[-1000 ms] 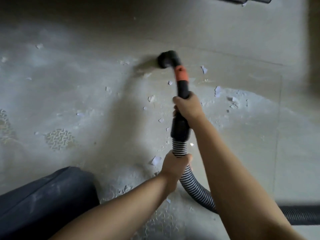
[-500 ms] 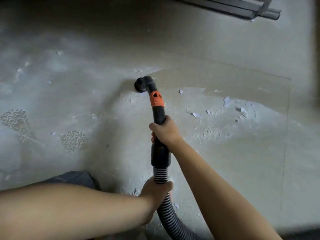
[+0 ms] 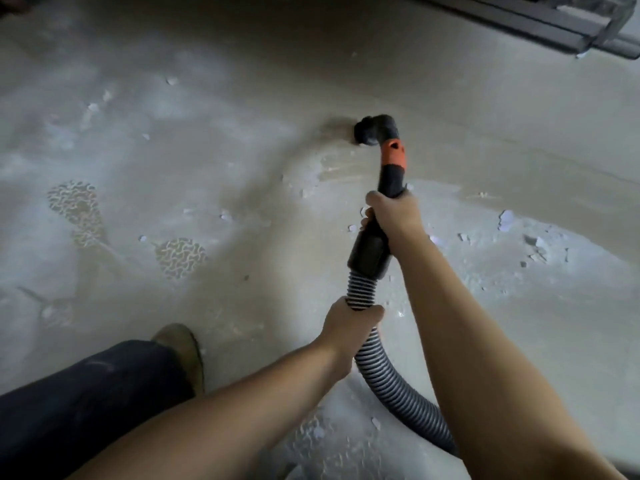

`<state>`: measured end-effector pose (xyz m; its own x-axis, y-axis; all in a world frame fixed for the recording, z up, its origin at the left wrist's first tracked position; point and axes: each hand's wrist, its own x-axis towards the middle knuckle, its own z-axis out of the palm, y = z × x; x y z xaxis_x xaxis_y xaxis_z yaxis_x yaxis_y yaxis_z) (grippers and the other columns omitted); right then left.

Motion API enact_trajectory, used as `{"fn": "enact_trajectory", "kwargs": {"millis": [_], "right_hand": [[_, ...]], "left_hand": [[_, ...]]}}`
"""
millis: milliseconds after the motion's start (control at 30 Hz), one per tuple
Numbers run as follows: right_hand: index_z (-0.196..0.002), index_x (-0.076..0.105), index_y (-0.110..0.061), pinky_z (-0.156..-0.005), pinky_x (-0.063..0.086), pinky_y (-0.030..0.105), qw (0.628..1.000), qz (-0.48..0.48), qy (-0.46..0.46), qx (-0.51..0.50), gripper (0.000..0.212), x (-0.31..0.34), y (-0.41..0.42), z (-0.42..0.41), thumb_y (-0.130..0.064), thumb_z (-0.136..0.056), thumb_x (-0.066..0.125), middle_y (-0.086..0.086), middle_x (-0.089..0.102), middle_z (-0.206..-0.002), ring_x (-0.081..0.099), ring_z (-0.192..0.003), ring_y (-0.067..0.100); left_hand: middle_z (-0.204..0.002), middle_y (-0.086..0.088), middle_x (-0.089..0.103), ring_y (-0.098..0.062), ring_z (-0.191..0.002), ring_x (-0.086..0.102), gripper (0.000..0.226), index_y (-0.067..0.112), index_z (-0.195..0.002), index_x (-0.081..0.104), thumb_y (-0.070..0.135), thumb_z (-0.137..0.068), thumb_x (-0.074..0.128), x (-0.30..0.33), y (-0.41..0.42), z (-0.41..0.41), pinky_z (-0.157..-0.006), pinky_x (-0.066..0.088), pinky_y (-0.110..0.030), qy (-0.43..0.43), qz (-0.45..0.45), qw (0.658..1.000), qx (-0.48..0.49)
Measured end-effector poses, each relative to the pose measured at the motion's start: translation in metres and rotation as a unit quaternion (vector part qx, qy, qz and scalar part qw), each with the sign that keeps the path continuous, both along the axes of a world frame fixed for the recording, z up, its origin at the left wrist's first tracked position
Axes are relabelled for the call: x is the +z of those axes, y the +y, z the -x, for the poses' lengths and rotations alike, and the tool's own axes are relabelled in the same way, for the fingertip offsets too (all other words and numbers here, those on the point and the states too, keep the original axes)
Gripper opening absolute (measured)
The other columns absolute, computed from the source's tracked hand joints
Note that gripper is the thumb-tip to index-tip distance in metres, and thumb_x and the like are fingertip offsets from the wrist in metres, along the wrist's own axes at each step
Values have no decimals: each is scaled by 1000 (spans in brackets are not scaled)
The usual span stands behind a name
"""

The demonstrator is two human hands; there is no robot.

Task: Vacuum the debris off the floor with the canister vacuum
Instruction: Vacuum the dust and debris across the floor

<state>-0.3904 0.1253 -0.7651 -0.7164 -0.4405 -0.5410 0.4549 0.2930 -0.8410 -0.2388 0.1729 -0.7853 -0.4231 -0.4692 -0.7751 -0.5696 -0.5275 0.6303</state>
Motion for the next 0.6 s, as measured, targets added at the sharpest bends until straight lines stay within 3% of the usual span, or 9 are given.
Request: {"fn": "enact_trajectory", "kwargs": {"millis": [133,200,267,367,433,500,600], "right_hand": [[-96,45,-6,-42,45,25,981,-7,-25,194,18,-4,-36,-39,-1,-83,57,10,50,-62,48,-38,18],[-98,46,-6,-43,45,26,975,-19,-12,223,19,-6,-33,-44,-2,-83,58,9,51,-62,48,-39,17],[-95,46,-7,-42,44,25,987,-20,3,157,16,-9,-19,-32,-2,-84,58,8,50,-61,47,-35,14],[-84,47,-8,-39,42,20,998,-13,14,-60,12,-11,9,3,-2,-83,56,6,49,-59,46,-32,9],[-84,46,-7,-42,44,21,989,-8,22,-147,10,-9,17,20,-3,-82,56,6,49,-60,47,-36,10],[-79,45,-9,-43,44,22,989,-2,21,-146,13,-7,5,25,-3,-82,55,6,48,-60,47,-39,13],[-75,43,-13,-43,44,23,1000,-14,17,-22,19,-2,-33,10,-2,-83,57,5,48,-60,47,-34,11]], "left_hand": [[-57,-6,59,-25,-58,55,13,7,-62,56,17,-67,61,-3,-1,-21,-64,48,-32,-20,-12,999,35],[-64,-11,59,-24,-57,56,15,3,-68,58,18,-66,60,-3,1,-24,-61,48,-29,-21,-20,1000,1],[-69,-12,57,-19,-55,53,8,5,-77,57,12,-76,59,-2,-1,-20,-53,43,-23,-2,-33,999,-30],[-72,-8,53,-21,-63,52,9,11,-76,52,12,-77,61,-2,-15,-2,-60,41,-28,-3,-5,997,-79],[-71,-7,53,-21,-63,52,10,12,-76,51,10,-80,60,2,-26,12,-62,42,-29,-9,15,995,-99],[-70,-7,52,-21,-59,51,10,11,-78,49,8,-82,58,6,-33,19,-60,44,-29,5,2,997,-74],[-68,-8,54,-20,-56,52,9,10,-77,50,8,-82,57,6,-35,10,-57,44,-27,15,-5,1000,6]]}}
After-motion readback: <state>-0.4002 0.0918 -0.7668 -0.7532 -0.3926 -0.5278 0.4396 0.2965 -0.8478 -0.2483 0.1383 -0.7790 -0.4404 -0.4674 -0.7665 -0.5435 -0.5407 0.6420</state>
